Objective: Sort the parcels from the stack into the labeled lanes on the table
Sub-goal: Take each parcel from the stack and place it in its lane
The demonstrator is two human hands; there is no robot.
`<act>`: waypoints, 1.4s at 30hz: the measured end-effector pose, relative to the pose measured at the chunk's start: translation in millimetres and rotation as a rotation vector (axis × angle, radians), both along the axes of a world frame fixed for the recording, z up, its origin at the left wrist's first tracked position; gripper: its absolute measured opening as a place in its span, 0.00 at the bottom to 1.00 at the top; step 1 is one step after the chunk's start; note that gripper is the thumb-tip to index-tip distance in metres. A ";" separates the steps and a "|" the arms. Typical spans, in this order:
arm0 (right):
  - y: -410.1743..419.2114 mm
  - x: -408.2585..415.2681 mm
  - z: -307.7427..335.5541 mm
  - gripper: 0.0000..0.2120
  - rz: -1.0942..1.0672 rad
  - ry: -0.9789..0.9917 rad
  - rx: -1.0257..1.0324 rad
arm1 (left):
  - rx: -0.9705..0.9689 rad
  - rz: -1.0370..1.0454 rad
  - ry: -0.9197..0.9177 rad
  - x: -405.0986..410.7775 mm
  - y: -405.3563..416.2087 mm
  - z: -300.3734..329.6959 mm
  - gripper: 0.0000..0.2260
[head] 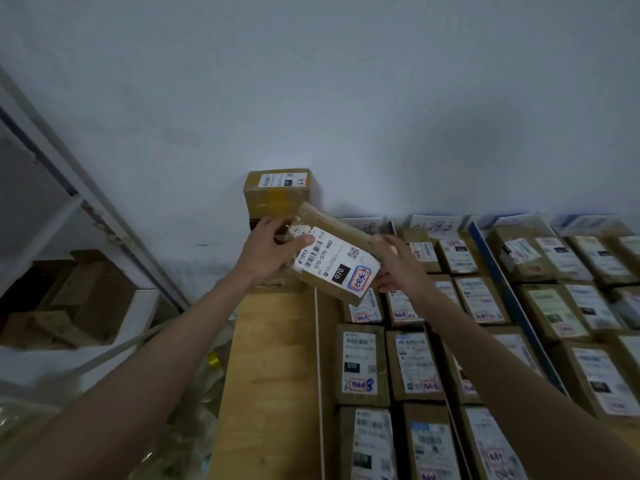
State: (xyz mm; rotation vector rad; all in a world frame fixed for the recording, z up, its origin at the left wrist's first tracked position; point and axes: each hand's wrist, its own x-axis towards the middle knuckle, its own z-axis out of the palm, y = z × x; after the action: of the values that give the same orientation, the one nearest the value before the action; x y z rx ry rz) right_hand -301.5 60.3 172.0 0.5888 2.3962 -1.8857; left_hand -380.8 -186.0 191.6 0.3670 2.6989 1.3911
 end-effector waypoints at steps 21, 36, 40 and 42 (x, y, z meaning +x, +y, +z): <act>67.1 164.6 -61.7 0.23 0.227 -0.080 0.377 | -0.587 -0.009 0.082 131.4 78.0 -42.6 0.31; 106.7 286.8 -62.5 0.28 -0.273 -0.234 0.195 | -0.789 -0.306 0.242 231.6 118.1 -85.2 0.27; 124.8 331.7 -56.9 0.28 -0.344 -0.260 0.328 | -0.761 -0.384 0.242 255.3 148.6 -94.5 0.26; 138.0 353.4 -52.2 0.29 -0.380 -0.293 0.389 | -0.727 -0.435 0.245 267.4 168.2 -95.2 0.26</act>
State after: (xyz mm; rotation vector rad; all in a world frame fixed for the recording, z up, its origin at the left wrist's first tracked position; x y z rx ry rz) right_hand 51.9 198.3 119.7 1.3239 2.5899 -1.2965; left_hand -113.4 -17.8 96.4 1.0021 2.8177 0.2336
